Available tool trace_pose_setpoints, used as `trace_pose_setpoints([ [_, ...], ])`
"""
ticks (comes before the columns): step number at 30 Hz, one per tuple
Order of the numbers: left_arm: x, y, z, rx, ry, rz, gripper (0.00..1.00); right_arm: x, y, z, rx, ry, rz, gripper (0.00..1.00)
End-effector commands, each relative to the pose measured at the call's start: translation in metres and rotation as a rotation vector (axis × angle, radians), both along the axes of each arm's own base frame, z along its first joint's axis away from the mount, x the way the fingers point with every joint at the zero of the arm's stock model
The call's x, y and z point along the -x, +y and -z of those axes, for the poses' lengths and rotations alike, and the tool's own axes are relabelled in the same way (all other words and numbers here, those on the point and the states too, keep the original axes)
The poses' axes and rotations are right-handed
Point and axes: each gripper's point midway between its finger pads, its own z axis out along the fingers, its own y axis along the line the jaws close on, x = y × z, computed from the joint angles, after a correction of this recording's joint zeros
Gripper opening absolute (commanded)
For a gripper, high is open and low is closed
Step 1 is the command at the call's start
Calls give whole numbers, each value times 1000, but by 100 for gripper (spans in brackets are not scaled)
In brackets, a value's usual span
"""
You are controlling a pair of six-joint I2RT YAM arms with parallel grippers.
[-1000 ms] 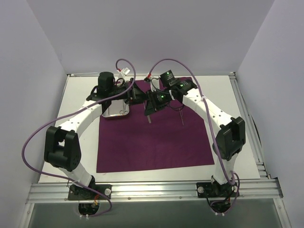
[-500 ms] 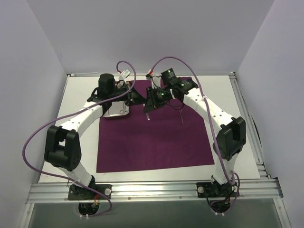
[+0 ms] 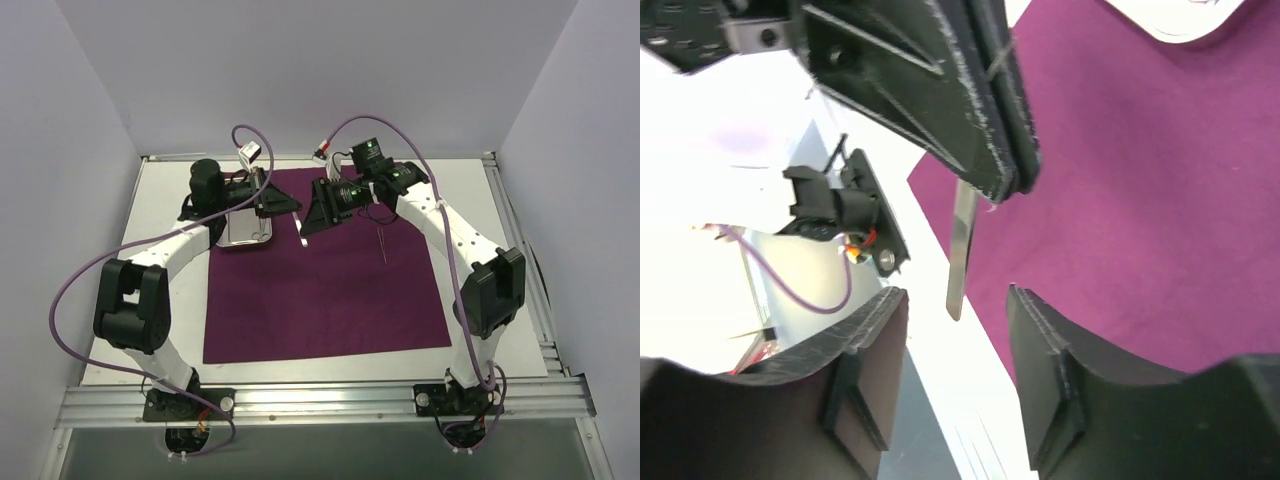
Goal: Open and lay out the surgical kit
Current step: Place the medical item in the surgical kit.
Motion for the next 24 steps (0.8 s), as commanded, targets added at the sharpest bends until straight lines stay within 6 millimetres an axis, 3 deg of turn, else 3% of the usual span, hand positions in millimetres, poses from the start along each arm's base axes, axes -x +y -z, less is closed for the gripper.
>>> trace_pose_setpoints([
  [1,10,-1,-24,61,-108,64,2,18,1,-35,-111,-42,-74,41],
  [8,9,-3,-32,107,-108,76,2,17,7,-29,-128,-15,-89,40],
  [12,11,-7,-36,123,-109,88,2,13,10,-28,-132,-15,-92,32],
  [14,11,-9,-35,123,-106,94,2,12,11,-29,-137,-15,-89,20],
  [16,10,-10,-33,123,-95,92,2,13,13,-28,-138,-12,-90,0],
  [17,9,-10,-33,122,-91,90,6,12,12,-28,-136,-13,-86,0],
  [19,4,-9,-32,118,-79,76,21,9,11,-21,-110,-8,-63,0],
  [20,0,-6,-31,111,-74,56,45,7,9,-18,-95,-7,-50,0],
  [22,-11,-1,-23,73,-57,2,63,2,3,-5,-41,-4,-12,0],
  [23,-16,7,-18,26,-54,-28,93,-1,-2,2,-15,6,10,0],
  [24,-19,11,-15,-1,-54,-45,94,-5,-8,11,22,14,38,0],
])
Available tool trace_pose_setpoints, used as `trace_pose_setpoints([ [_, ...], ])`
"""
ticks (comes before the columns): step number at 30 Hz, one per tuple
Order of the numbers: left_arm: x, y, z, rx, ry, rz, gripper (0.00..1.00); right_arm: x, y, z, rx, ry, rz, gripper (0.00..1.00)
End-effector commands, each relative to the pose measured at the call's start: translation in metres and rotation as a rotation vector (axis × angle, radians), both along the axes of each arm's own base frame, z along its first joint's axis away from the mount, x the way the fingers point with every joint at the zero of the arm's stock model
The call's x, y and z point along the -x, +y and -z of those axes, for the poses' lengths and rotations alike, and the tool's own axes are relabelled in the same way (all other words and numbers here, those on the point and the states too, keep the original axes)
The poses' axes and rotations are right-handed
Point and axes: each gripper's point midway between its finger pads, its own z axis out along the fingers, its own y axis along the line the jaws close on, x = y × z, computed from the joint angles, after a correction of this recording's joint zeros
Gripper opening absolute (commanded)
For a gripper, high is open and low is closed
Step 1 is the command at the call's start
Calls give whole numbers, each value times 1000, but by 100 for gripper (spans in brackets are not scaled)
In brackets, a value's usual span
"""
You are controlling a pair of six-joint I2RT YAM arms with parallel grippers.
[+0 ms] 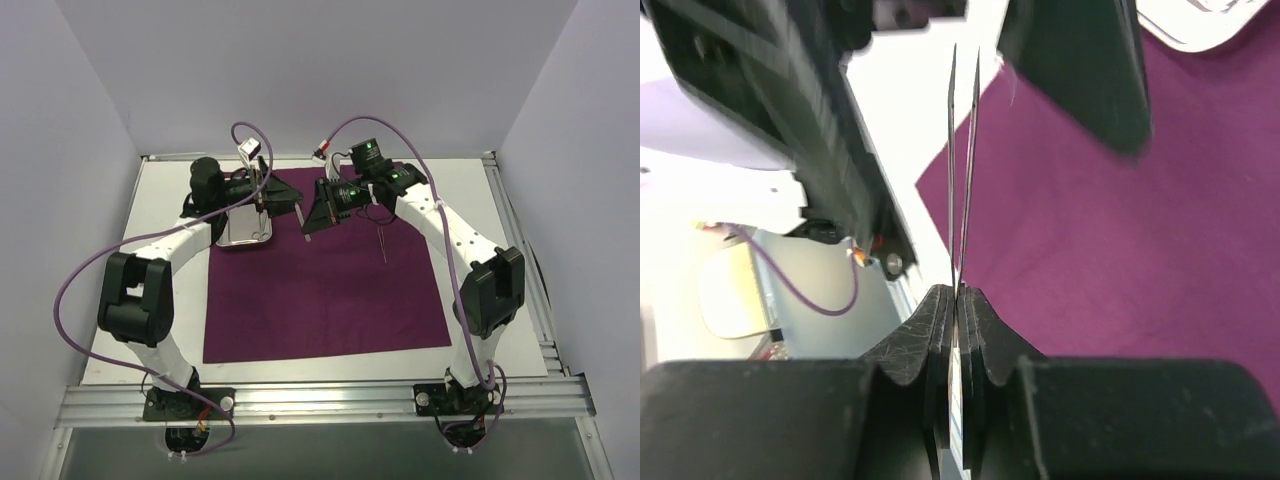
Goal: Open and lay out the surgical kit
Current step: Place the medical item in the surgical kit.
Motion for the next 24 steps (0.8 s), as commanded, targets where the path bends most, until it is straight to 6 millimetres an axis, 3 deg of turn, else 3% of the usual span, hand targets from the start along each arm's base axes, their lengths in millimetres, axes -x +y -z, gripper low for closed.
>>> trace_pose_setpoints([
  [1,-20,19,-1,-97,-53,-98,94,-8,-15,23,91,13,64,0],
  [5,-40,62,20,-305,-27,-293,94,-23,-42,54,226,43,178,0],
  [7,-47,84,30,-403,-10,-380,94,-40,-68,72,336,50,293,0],
  [8,-40,91,42,-476,54,-391,94,-45,-79,80,385,55,338,0],
  [9,-50,105,43,-580,-3,-458,94,-48,-91,90,434,75,374,0],
  [10,-50,110,47,-638,-1,-477,94,-61,-117,102,531,74,490,0],
  [11,-41,118,61,-728,25,-463,94,-64,-131,112,582,90,535,0],
  [12,-47,131,60,-815,13,-522,94,-62,-143,123,624,118,557,0],
  [14,-37,140,73,-942,27,-509,94,-69,-175,143,763,119,633,0],
  [17,-33,154,80,-1055,31,-534,94,-70,-204,163,910,103,661,0],
  [20,-31,164,93,-1085,93,-532,94,-71,-217,177,978,109,669,0],
  [22,-32,180,100,-1156,131,-594,94,-73,-228,185,1033,95,680,0],
  [24,-33,189,98,-1196,132,-634,94,-75,-235,192,1069,94,691,0],
])
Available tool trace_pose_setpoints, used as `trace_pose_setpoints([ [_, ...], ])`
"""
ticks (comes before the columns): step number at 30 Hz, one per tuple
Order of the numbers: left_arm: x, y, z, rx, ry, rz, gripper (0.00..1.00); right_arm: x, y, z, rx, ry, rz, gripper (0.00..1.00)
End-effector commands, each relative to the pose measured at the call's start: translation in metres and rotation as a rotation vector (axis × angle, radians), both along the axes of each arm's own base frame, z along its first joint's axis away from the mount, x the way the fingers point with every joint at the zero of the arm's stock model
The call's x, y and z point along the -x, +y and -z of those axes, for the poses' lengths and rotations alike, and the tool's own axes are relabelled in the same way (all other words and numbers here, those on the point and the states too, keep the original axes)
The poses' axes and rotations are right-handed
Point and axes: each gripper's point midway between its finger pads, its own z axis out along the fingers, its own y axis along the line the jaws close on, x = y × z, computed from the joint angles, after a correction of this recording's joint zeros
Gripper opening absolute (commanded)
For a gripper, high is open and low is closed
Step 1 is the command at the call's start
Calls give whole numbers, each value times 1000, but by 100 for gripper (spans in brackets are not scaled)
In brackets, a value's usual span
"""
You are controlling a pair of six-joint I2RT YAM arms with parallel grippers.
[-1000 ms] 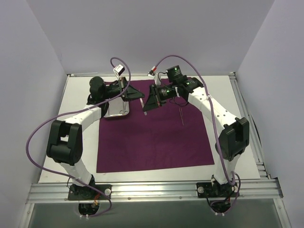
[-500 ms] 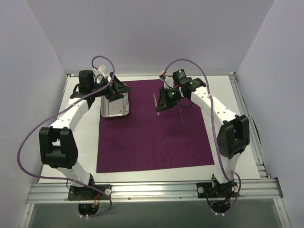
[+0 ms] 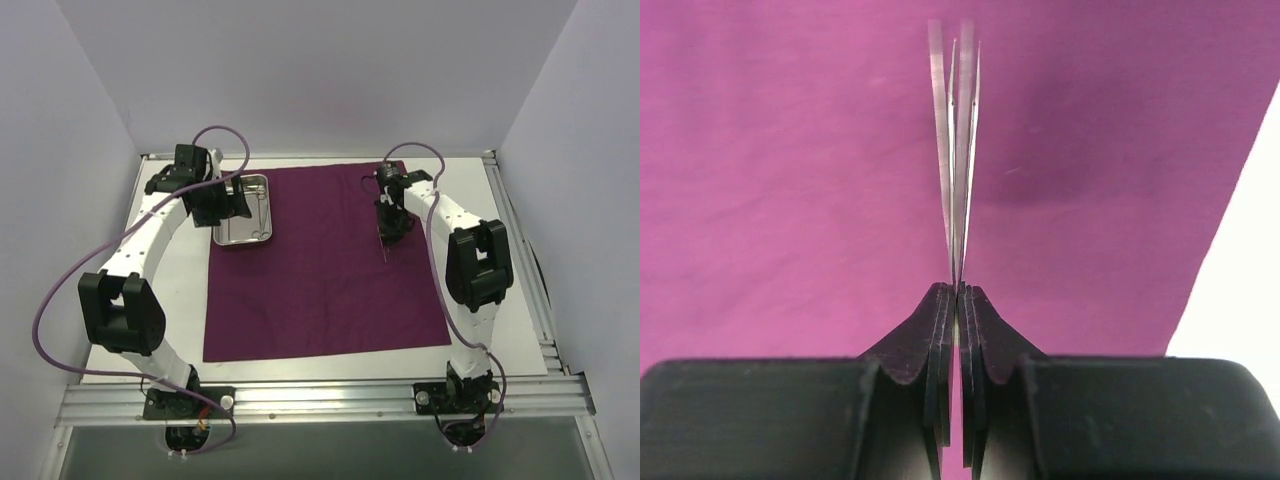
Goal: Open and lay out the surgical kit
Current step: Place the medical item in the surgical kit.
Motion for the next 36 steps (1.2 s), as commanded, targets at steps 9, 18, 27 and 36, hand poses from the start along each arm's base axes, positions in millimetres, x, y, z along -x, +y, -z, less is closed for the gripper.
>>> trace_pose_setpoints([
  [9,6,41,4,-45,51,-102,94,9,-40,34,187,63,20,0],
  [18,8,39,0,-28,38,-99,98,7,-38,46,178,67,8,0],
  [27,10,35,3,-9,52,-90,100,7,-39,52,188,81,-3,0],
  [36,7,34,9,-7,82,-89,93,5,-39,56,195,92,-4,2],
])
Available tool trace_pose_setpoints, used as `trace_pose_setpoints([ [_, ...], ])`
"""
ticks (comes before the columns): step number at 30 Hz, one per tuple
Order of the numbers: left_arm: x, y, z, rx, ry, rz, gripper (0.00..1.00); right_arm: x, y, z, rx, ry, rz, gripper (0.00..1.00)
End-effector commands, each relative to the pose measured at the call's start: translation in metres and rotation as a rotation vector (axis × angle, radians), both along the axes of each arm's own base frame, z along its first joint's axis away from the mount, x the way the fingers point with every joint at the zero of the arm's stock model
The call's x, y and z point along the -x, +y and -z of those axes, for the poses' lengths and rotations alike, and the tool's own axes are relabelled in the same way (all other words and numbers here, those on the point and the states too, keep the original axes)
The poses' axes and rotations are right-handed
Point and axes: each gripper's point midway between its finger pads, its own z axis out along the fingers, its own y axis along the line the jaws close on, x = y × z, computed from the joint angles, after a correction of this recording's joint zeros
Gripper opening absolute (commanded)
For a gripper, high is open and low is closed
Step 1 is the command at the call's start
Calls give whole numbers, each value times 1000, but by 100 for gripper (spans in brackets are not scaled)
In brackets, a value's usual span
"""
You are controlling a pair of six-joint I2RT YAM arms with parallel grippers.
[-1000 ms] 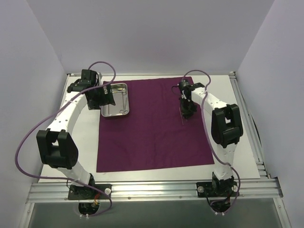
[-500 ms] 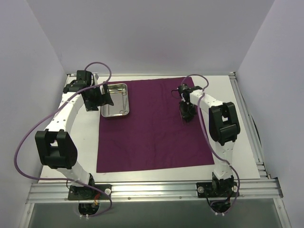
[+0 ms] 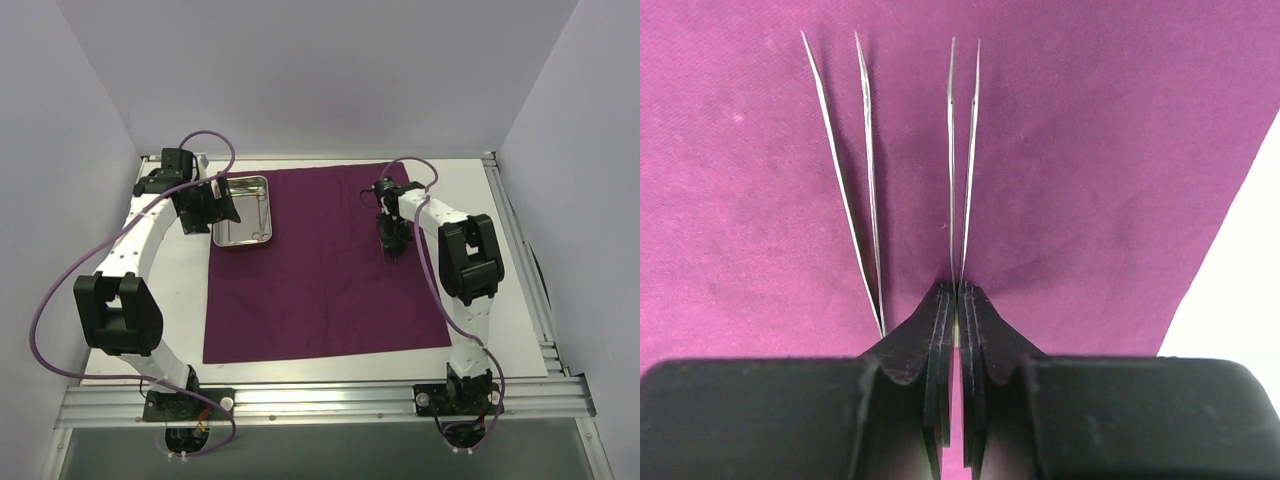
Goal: Open and lay out the surgical kit
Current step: Place the medical item in the surgical kit.
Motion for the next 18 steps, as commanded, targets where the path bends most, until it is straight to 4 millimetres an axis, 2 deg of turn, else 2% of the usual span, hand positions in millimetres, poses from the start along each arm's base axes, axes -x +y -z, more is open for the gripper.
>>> trace_pose_setpoints([
  [1,-2,-2,-1,11,9,6,93,2,-8,4,38,30,2,4],
  [4,-1,-1,1,8,17,3,93,2,-7,1,33,24,3,11],
  [5,-1,-2,0,9,16,4,93,2,-7,1,32,26,3,16],
  [12,-2,-2,4,12,36,-3,91,-7,-3,-11,16,0,0,21],
  [18,-6,-3,7,3,48,-10,89,-20,2,-45,-11,-70,0,23],
])
